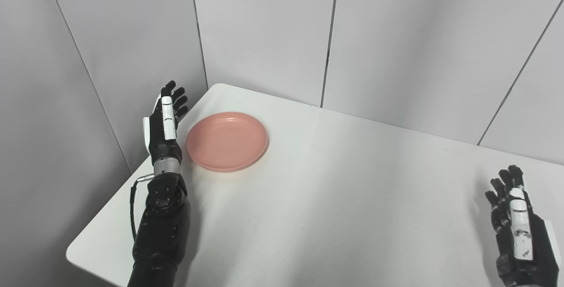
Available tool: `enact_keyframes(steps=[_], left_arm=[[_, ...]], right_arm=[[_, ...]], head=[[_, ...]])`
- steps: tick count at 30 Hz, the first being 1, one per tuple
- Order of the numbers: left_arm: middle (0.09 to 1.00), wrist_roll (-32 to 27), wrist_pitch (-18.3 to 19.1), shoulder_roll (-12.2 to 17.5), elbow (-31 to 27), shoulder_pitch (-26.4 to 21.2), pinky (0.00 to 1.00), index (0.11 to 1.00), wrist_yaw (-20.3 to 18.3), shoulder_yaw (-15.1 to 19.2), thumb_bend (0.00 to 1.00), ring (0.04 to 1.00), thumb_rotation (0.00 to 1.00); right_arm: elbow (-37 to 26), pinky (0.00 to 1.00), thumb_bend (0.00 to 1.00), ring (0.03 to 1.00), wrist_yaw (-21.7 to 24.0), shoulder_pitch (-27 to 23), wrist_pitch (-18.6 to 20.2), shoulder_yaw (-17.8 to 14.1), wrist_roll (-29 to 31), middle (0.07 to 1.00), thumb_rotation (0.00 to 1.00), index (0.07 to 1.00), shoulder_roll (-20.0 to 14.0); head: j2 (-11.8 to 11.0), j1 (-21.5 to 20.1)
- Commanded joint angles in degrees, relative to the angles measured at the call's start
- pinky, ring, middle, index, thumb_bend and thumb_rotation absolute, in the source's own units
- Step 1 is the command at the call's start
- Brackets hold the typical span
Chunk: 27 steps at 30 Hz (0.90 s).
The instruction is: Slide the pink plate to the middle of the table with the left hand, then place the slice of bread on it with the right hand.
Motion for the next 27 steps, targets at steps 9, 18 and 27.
enact_keyframes(steps=[9,18,27], left_arm=[[0.811,3.35,-3.78,2.37,1.96,-2.63,0.83,0.803,2.41,-1.52,0.76,0.807,1.0],[0.801,3.56,-2.59,2.67,2.51,-2.81,0.81,0.801,2.84,-2.69,0.74,0.797,1.0],[0.812,4.36,-2.87,3.34,4.64,-3.01,0.82,0.805,2.76,-4.02,0.74,0.807,1.0]], right_arm=[[-0.32,1.0,0.56,1.0,0.6,-2.33,-1.94,-0.58,0.17,1.0,0.89,1.0,-0.55],[-0.18,1.0,0.57,1.0,0.52,-2.33,-2.21,-0.83,0.07,1.0,0.88,1.0,-0.8],[-0.79,1.0,0.53,1.0,0.77,-2.13,-1.79,-1.07,0.56,1.0,0.89,1.0,-0.96]], head=[[-0.12,0.77],[0.12,1.07],[0.31,1.7]])
